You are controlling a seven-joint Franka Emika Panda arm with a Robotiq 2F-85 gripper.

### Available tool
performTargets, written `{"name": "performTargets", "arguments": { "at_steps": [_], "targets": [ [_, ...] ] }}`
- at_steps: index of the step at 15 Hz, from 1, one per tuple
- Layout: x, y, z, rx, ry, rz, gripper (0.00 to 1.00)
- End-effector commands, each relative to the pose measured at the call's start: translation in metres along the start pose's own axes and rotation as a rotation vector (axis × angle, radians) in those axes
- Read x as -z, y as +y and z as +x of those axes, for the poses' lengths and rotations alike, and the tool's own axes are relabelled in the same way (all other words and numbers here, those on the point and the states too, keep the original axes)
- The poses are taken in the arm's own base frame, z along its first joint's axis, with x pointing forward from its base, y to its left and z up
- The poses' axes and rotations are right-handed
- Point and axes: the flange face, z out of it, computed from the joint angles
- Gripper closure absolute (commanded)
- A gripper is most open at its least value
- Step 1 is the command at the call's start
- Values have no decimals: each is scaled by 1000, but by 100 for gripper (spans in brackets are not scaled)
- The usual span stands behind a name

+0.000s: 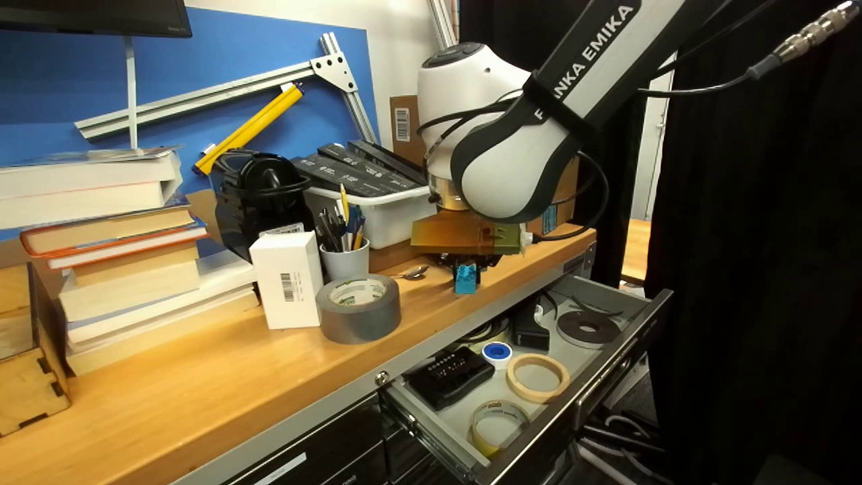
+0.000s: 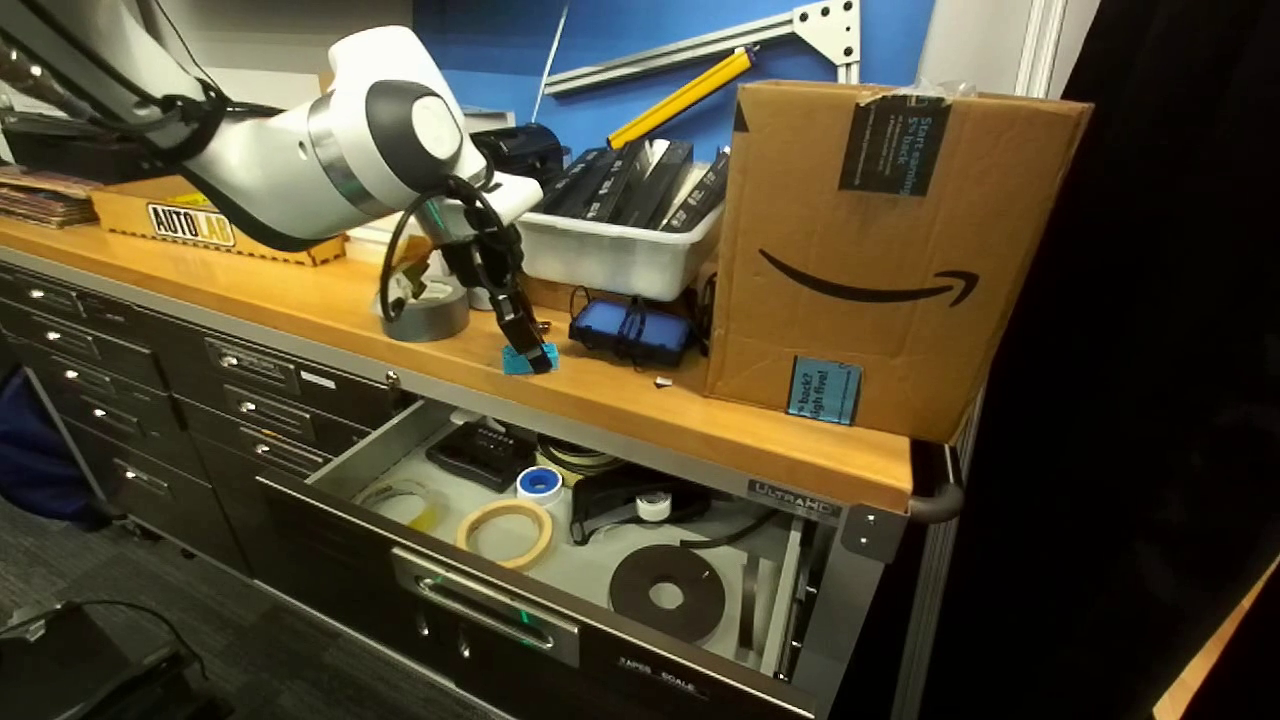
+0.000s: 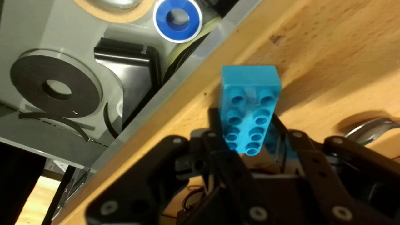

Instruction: Pick up the blue object from the counter and put it in the open drawer and close it

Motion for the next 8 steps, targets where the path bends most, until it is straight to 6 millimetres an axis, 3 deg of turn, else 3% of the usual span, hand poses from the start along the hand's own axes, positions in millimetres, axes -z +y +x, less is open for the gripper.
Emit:
{"name": "performTargets", "arguments": {
  "at_steps": [1, 4, 8],
  "targets": [
    [3, 30, -5, 31, -80, -67, 81],
    [-8, 62, -14, 35, -147, -104, 80],
    [-30, 81, -32, 35, -174, -83, 76]
  ]
}}
